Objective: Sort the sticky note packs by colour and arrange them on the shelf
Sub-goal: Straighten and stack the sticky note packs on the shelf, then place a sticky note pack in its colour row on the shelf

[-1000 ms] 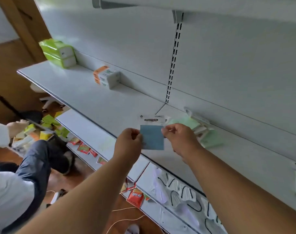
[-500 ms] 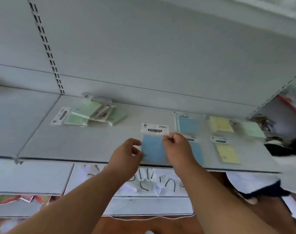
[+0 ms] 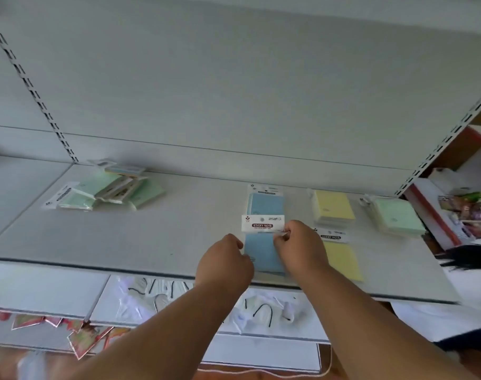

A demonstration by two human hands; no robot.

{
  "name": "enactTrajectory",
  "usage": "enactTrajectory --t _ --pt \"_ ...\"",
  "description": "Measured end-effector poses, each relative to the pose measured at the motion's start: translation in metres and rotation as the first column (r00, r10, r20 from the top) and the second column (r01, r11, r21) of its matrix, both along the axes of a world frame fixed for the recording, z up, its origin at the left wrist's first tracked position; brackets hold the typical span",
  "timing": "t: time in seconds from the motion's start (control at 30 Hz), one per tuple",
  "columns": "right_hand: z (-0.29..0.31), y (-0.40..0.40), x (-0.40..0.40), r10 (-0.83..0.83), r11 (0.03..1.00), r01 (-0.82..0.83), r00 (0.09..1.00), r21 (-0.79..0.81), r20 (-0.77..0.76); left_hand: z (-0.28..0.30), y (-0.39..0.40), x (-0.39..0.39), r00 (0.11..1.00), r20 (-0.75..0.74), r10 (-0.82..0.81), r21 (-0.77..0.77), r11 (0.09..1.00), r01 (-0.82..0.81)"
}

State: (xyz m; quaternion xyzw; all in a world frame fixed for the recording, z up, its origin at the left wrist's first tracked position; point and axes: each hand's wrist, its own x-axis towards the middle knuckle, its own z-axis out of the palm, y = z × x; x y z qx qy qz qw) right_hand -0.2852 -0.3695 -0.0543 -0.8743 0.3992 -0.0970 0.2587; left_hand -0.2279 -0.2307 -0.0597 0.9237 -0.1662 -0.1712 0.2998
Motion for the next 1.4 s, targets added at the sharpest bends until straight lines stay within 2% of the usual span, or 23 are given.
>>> enactTrajectory --t 0.17,0.27,0.4,0.47,0.63,0.8,0.87,0.93,1.03,1.1,1.2,1.27,1.33,1.4 --pt "0.007 0.003 -0.002 0.009 0.992 -0.015 0.999 -0.122 -0.05 0.003 -0.004 -0.005 0.998 0.056 0.007 0.047 0.999 -0.01" --pt "0.014 0.006 -0.001 0.009 0.988 -0.015 0.999 -0.154 -0.039 0.004 0.001 -0.002 0.998 0.06 0.029 0.011 0.999 -0.03" --pt "0.021 0.041 0.016 0.205 0.976 -0.201 0.978 -0.088 0.03 0.012 0.028 0.011 0.99 0.048 0.134 -0.084 0.988 -0.129" --pt "0.025 0.067 0.037 0.313 0.947 -0.307 0.948 -0.098 0.053 0.016 0.051 0.026 0.98 0.032 0.194 -0.118 0.975 -0.189" --pt "0.028 0.136 0.118 0.427 0.903 -0.42 0.9 -0.095 0.085 0.014 0.127 0.091 0.945 -0.013 0.326 -0.171 0.931 -0.323" --pt "0.024 0.206 0.203 0.511 0.852 -0.499 0.858 -0.156 0.046 0.01 0.203 0.172 0.944 -0.049 0.328 -0.176 0.927 -0.331" --pt "0.027 0.225 0.233 0.529 0.834 -0.521 0.849 -0.184 -0.005 0.008 0.224 0.204 0.942 -0.115 0.316 -0.229 0.914 -0.335" --pt "0.024 0.237 0.258 0.554 0.802 -0.564 0.825 -0.196 -0.108 0.007 0.238 0.226 0.913 -0.27 0.307 -0.341 0.856 -0.389" --pt "0.015 0.247 0.278 0.514 0.789 -0.574 0.812 -0.218 -0.275 0.01 0.25 0.241 0.812 -0.548 0.2 -0.43 0.765 -0.479" --pt "0.012 0.251 0.28 0.464 0.799 -0.542 0.832 -0.262 -0.306 0.015 0.255 0.244 0.744 -0.656 0.128 -0.436 0.741 -0.512" --pt "0.016 0.256 0.275 0.414 0.787 -0.486 0.873 -0.381 -0.258 0.019 0.259 0.249 0.693 -0.717 0.073 -0.455 0.704 -0.545" --pt "0.02 0.261 0.268 0.413 0.791 -0.433 0.899 -0.432 -0.145 0.02 0.26 0.25 0.646 -0.763 0.023 -0.473 0.661 -0.582" --pt "0.021 0.269 0.256 0.503 0.789 -0.465 0.864 -0.402 -0.012 0.021 0.259 0.248 0.612 -0.787 -0.079 -0.53 0.596 -0.603" --pt "0.02 0.274 0.242 0.607 0.763 -0.555 0.791 -0.33 0.074 0.025 0.256 0.244 0.624 -0.775 -0.105 -0.572 0.537 -0.62"
